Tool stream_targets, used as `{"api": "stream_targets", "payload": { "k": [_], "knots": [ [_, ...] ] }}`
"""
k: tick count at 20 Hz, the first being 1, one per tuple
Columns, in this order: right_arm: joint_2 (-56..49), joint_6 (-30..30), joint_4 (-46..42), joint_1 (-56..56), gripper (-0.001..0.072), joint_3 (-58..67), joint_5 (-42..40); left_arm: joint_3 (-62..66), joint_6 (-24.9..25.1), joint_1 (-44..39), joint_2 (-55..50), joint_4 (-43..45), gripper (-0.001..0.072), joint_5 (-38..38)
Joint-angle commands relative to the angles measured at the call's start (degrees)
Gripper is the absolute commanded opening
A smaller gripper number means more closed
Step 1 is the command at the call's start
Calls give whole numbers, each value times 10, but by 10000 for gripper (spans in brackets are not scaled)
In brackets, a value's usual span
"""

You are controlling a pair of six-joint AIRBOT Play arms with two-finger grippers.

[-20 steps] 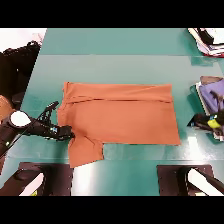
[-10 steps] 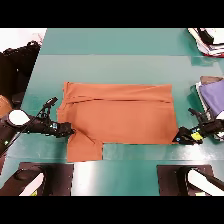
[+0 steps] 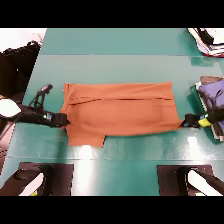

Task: Fold the shirts.

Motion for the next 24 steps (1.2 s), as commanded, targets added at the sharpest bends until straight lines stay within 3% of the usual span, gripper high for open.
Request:
{"api": "stream_targets", "payload": {
  "k": [1, 4, 10, 15, 16, 17, 18, 19, 21, 24],
  "knots": [
    [-37, 0, 1, 25, 17, 110, 6, 75, 4, 0, -30, 33, 25, 37],
    [-115, 10, 2, 49, 17, 197, -26, 130, 30, 0, -119, 41, 26, 83],
    [-274, 27, 7, 54, 18, 357, -36, 273, 26, 0, -320, 45, 26, 192],
    [-385, 29, 42, 54, 20, 464, -37, 319, 25, 0, -391, 42, 28, 272],
    [-405, 30, 55, 53, 27, 483, -37, 319, 25, 0, -391, 34, 102, 282],
    [-423, 33, 68, 53, 122, 502, -37, 319, 23, 0, -391, 23, 369, 295],
    [-442, 33, 86, 53, 247, 522, -36, 319, 16, 0, -391, 9, 488, 302],
    [-454, 33, 99, 51, 344, 537, -34, 319, 14, 0, -390, 8, 485, 301],
    [-463, 32, 112, 40, 452, 552, -21, 320, 14, 0, -390, 6, 485, 275],
    [-462, 22, 111, 2, 492, 550, 31, 320, 15, -1, -390, -6, 483, 202]
  ]
}}
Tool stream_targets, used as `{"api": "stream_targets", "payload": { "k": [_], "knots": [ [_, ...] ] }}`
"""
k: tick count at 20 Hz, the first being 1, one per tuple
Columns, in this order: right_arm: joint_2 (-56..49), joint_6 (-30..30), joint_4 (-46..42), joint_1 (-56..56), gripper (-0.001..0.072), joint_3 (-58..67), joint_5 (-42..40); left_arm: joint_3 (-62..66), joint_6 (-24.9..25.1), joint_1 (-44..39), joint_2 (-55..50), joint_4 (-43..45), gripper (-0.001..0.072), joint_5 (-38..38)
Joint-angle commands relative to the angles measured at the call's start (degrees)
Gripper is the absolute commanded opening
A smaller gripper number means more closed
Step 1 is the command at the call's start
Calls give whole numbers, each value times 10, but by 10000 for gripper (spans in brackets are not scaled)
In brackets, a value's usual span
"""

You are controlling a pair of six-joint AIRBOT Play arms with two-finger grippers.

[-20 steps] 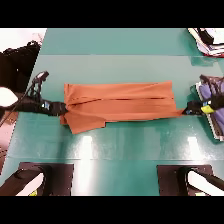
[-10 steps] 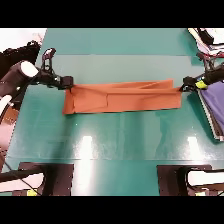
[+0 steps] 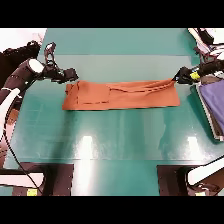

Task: Fold the shirts.

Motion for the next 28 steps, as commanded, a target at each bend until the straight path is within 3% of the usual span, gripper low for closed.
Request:
{"api": "stream_targets", "payload": {
  "k": [1, 2, 3, 10, 12, 14, 16, 17, 18, 19, 28],
  "knots": [
    [-12, -12, 13, -43, 538, 5, 61, 2, -1, -1, -2, -24, 363, -63],
    [-12, -13, 13, -59, 562, -8, 69, 2, -1, -2, -2, -33, 117, -67],
    [-12, -14, 13, -72, 571, -27, 73, 2, -1, -3, -2, -46, 25, -64],
    [-12, -65, 92, -78, 561, -150, 5, 2, -1, -81, -18, -78, 26, 10],
    [-12, -72, 94, -57, 421, -149, -13, 4, -1, -106, -36, -97, 26, 29],
    [-12, -72, 100, -37, 420, -139, -31, 19, -1, -129, -59, -106, 26, 33],
    [-12, -72, 100, -19, 282, -127, -34, 43, -1, -151, -85, -106, 26, 32],
    [-12, -72, 100, -11, 278, -123, -33, 54, -1, -160, -97, -105, 26, 32],
    [-12, -77, 101, -2, 113, -118, -28, 65, -1, -170, -108, -105, 26, 31],
    [-12, -85, 103, 5, 18, -113, -23, 75, 0, -179, -119, -104, 26, 28],
    [84, -33, 103, 108, 16, 78, 33, 141, 12, -227, -196, -104, 26, 0]
  ]
}}
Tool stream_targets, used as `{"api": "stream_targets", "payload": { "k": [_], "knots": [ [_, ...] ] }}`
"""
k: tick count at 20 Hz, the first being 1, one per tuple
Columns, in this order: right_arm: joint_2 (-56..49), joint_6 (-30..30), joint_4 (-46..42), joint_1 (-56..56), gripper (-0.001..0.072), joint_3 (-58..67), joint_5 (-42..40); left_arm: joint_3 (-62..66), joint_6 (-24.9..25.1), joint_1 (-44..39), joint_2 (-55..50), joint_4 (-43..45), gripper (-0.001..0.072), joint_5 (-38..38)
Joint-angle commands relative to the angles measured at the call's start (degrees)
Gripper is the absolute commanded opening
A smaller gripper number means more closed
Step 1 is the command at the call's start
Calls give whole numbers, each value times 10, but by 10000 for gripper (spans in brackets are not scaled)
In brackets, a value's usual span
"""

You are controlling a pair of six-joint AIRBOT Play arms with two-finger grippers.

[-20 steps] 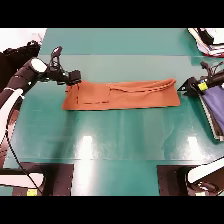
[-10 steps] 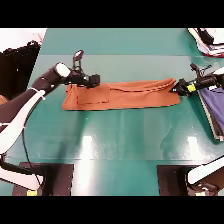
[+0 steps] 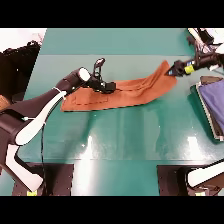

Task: Fold the shirts.

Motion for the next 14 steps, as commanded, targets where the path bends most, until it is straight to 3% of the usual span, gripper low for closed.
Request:
{"api": "stream_targets", "payload": {
  "k": [1, 7, 11, 14],
  "knots": [
    [34, 36, 1, 54, 16, 82, 11, 30, 6, -14, -27, -6, 26, -4],
    [35, 41, 116, 142, 16, 132, -20, 45, 8, -16, -33, -8, 26, -7],
    [35, 0, 171, 191, 16, 111, -62, 44, 10, -16, -42, -8, 26, -12],
    [35, -26, 175, 223, 16, 112, -95, 47, 53, -10, -41, -7, 25, -27]
  ]
}}
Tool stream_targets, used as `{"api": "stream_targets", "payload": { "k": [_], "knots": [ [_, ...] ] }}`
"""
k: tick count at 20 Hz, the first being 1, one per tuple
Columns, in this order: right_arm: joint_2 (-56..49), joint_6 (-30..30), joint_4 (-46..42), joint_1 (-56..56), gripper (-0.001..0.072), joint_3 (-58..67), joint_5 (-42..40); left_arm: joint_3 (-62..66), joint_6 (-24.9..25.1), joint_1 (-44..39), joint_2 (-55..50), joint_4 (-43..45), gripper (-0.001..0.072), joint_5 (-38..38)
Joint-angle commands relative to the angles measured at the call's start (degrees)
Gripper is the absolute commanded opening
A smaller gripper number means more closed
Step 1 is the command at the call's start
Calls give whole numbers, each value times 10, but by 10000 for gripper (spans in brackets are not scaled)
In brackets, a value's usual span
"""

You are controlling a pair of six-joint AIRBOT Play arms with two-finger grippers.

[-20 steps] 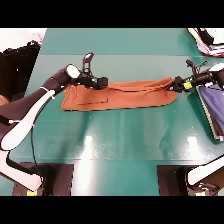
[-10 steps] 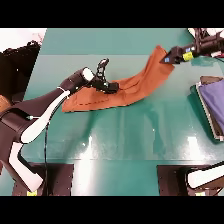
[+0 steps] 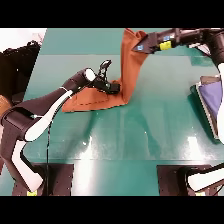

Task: Fold the shirts.

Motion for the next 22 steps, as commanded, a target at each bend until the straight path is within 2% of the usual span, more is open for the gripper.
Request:
{"api": "stream_targets", "payload": {
  "k": [1, 3, 8, 12, 13, 15, 16, 19, 22],
  "knots": [
    [0, -27, 23, 41, 16, -2, -44, 10, 29, 15, 0, 3, 25, -33],
    [0, -43, 23, 60, 16, -2, -60, 32, 24, 51, 9, 15, 25, -82],
    [-24, -66, 24, 132, 17, -2, -139, 37, 25, 190, 121, 96, 26, -128],
    [-103, -126, 24, 234, 26, -1, -253, 37, 25, 302, 212, 122, 26, -155],
    [-127, -138, 24, 263, 131, -1, -294, 37, 25, 325, 231, 122, 26, -160],
    [-165, -171, 23, 307, 289, -1, -354, 37, 25, 356, 255, 121, 26, -165],
    [-175, -179, 23, 319, 412, -1, -361, 37, 25, 365, 261, 121, 26, -171],
    [-166, -179, -20, 308, 411, -1, -288, 37, 25, 370, 265, 118, 26, -196],
    [-136, -84, -111, 245, 405, -16, -170, 37, 25, 370, 265, 117, 26, -217]
  ]
}}
